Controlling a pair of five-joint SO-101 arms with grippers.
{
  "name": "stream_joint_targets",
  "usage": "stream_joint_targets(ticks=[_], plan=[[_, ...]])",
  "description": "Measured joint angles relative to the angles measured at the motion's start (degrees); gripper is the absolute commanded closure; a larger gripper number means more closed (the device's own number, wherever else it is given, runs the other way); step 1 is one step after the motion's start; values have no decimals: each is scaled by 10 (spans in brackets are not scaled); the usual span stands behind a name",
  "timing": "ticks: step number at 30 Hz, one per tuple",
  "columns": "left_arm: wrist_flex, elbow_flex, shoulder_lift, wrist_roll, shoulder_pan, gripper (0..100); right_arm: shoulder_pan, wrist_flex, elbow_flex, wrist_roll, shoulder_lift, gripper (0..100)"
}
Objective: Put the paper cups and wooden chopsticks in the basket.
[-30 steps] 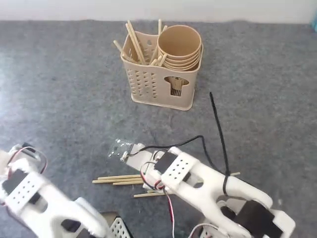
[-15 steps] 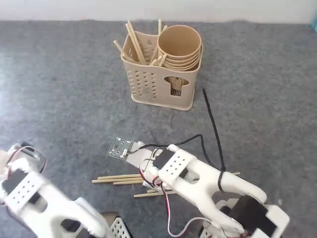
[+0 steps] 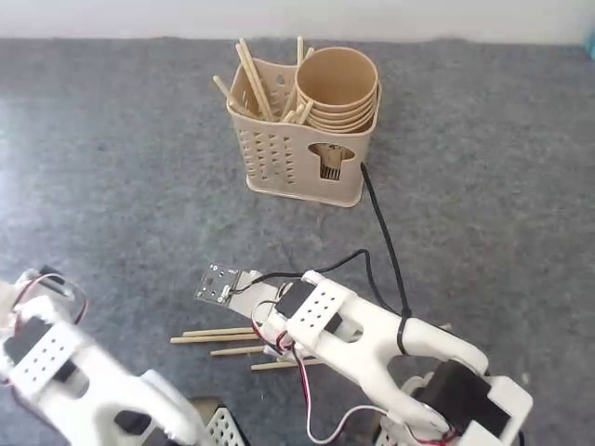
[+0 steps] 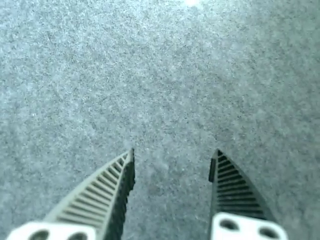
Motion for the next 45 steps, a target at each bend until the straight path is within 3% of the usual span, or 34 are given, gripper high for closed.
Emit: stream_joint_targets(ticks=[13, 19, 28, 37, 45], plan=[[0, 0, 0, 0, 0, 773, 6, -15, -1, 22, 12, 793], [0, 0, 0, 0, 0, 773, 16, -12, -33, 22, 50, 998], [0, 0, 0, 0, 0, 774, 16, 18, -45, 23, 45, 991], [0, 0, 0, 0, 0, 775, 13, 99, -44, 23, -205, 991], [0, 0, 0, 0, 0, 775, 56, 59, -44, -18, -481, 991]])
